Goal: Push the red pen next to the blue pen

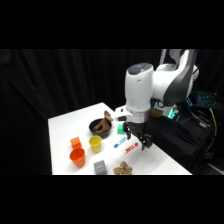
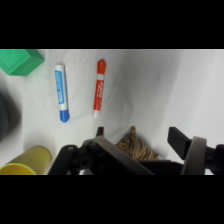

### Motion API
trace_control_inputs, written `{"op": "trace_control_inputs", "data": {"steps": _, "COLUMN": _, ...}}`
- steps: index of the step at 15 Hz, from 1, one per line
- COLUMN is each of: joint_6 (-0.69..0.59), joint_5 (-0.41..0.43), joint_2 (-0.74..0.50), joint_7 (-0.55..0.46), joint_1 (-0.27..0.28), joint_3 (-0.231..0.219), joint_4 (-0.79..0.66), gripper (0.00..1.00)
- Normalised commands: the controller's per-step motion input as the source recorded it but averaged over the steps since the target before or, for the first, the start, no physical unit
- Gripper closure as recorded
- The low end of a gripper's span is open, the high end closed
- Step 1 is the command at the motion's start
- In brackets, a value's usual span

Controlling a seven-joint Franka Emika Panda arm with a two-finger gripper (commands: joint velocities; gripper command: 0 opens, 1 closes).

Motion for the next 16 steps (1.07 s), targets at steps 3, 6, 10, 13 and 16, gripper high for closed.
{"op": "trace_control_inputs", "data": {"steps": 3, "joint_6": 0.47, "joint_5": 0.147, "joint_2": 0.17, "joint_7": 0.06, "joint_1": 0.07, "joint_3": 0.059, "joint_4": -0.18, "gripper": 0.0}}
{"op": "trace_control_inputs", "data": {"steps": 6, "joint_6": 0.44, "joint_5": 0.055, "joint_2": 0.28, "joint_7": 0.04, "joint_1": 0.067, "joint_3": 0.012, "joint_4": -0.06, "gripper": 0.0}}
{"op": "trace_control_inputs", "data": {"steps": 10, "joint_6": 0.32, "joint_5": 0.07, "joint_2": 0.28, "joint_7": 0.0, "joint_1": 0.056, "joint_3": 0.017, "joint_4": 0.04, "gripper": 0.0}}
{"op": "trace_control_inputs", "data": {"steps": 13, "joint_6": 0.25, "joint_5": 0.022, "joint_2": 0.21, "joint_7": -0.03, "joint_1": 0.057, "joint_3": -0.021, "joint_4": 0.07, "gripper": 0.0}}
{"op": "trace_control_inputs", "data": {"steps": 16, "joint_6": 0.16, "joint_5": -0.01, "joint_2": 0.07, "joint_7": -0.07, "joint_1": 0.014, "joint_3": -0.072, "joint_4": 0.04, "gripper": 0.0}}
